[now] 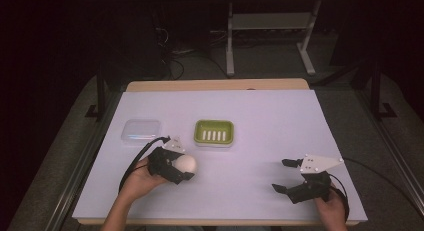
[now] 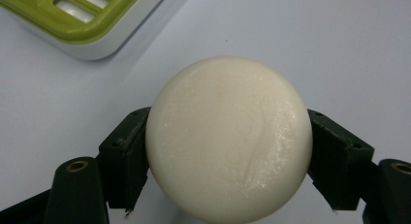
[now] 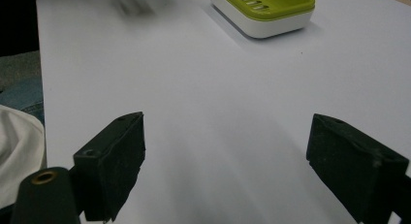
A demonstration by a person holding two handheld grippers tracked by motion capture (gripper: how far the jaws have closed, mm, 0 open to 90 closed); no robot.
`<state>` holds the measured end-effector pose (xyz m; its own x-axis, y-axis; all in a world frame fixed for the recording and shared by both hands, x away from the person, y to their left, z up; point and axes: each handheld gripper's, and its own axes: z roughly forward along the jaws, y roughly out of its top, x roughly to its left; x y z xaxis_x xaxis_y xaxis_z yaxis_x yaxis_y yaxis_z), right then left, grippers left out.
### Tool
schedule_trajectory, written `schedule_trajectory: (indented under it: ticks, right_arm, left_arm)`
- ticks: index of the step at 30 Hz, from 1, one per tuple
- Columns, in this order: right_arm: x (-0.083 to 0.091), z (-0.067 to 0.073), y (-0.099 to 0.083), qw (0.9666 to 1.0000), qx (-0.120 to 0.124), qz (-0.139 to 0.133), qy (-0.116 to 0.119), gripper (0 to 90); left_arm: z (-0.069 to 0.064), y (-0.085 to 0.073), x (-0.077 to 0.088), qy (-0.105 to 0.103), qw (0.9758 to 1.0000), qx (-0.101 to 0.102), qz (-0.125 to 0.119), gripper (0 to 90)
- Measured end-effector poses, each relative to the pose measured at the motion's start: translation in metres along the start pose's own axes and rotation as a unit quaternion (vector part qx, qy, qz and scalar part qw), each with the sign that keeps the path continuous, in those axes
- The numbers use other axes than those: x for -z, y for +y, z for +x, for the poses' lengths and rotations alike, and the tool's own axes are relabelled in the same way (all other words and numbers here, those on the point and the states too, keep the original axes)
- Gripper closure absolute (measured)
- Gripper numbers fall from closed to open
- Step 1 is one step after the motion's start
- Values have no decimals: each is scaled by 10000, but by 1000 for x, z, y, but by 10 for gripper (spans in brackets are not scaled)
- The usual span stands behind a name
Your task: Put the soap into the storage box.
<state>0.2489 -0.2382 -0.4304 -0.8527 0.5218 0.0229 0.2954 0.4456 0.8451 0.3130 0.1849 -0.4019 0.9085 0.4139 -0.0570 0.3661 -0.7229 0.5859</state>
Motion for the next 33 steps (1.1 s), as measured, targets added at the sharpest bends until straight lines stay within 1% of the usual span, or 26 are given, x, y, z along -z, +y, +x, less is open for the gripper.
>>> schedule_trajectory:
  ticks: [1,3,4,5,6,7,8,9,10,11,12,13,15,16,17,19,20,21,25,26,31,32,33]
  right_arm:
    - [0,0,0,10000,-5,10,8,131]
    - [-1,1,0,10000,10,22,26,131]
    - [-1,1,1,10000,23,20,27,131]
    - [-1,1,1,10000,26,16,33,131]
    - [-1,1,1,10000,16,11,34,131]
    - [-1,1,1,10000,13,11,29,131]
    - [-1,1,1,10000,16,2,24,131]
    - [-1,1,1,10000,12,-9,28,131]
    - [-1,1,1,10000,18,-10,27,131]
    - [0,1,1,10000,8,-11,19,131]
    - [0,1,1,10000,9,-16,16,131]
    - [0,1,1,10000,5,-17,18,131]
    - [0,1,1,10000,7,-22,12,131]
    - [0,1,1,10000,-3,-17,19,131]
    - [0,1,0,10000,-4,-19,22,131]
    - [0,1,0,10000,-10,-24,25,131]
    - [0,1,0,10000,-20,-34,31,131]
    - [0,1,1,10000,-32,-51,40,131]
    - [0,1,1,10000,-11,-56,62,131]
    - [0,1,1,10000,0,-65,73,131]
    - [-1,2,2,9999,22,-63,75,131]
    - [-1,2,2,10000,11,-65,74,131]
    - [0,2,2,9999,10,-70,73,131]
  left_arm:
    - [0,2,0,-28,10000,17,7,253]
    - [1,6,0,-24,10000,-25,42,253]
    - [0,8,-1,-15,10000,21,31,253]
    - [2,10,0,-19,10000,-42,83,253]
    - [2,12,0,-7,10000,-63,71,253]
    - [3,13,0,-24,10000,-31,55,253]
    - [4,15,0,-41,9999,-59,73,253]
    - [4,16,-1,-47,10000,6,37,253]
    - [6,17,-1,-44,10000,-36,52,253]
    - [6,18,-2,-60,10000,3,11,253]
    - [7,19,-1,-65,10000,-47,50,253]
    - [8,19,-2,-74,10000,9,15,253]
    - [9,21,-2,-101,9999,4,85,253]
    - [10,22,-3,-83,10000,37,35,253]
    - [11,23,-3,-91,9999,6,66,253]
    - [12,25,-3,-85,9999,17,67,253]
    - [12,26,-3,-87,9999,64,100,253]
    - [13,28,-3,-70,9999,-19,126,253]
    - [15,32,-4,-97,9999,22,94,253]
    - [16,34,-4,-131,9998,11,138,253]
    - [18,38,-6,-117,9998,8,149,253]
    - [18,39,-6,-101,9998,42,164,253]
    - [19,41,-5,-88,9998,2,183,253]
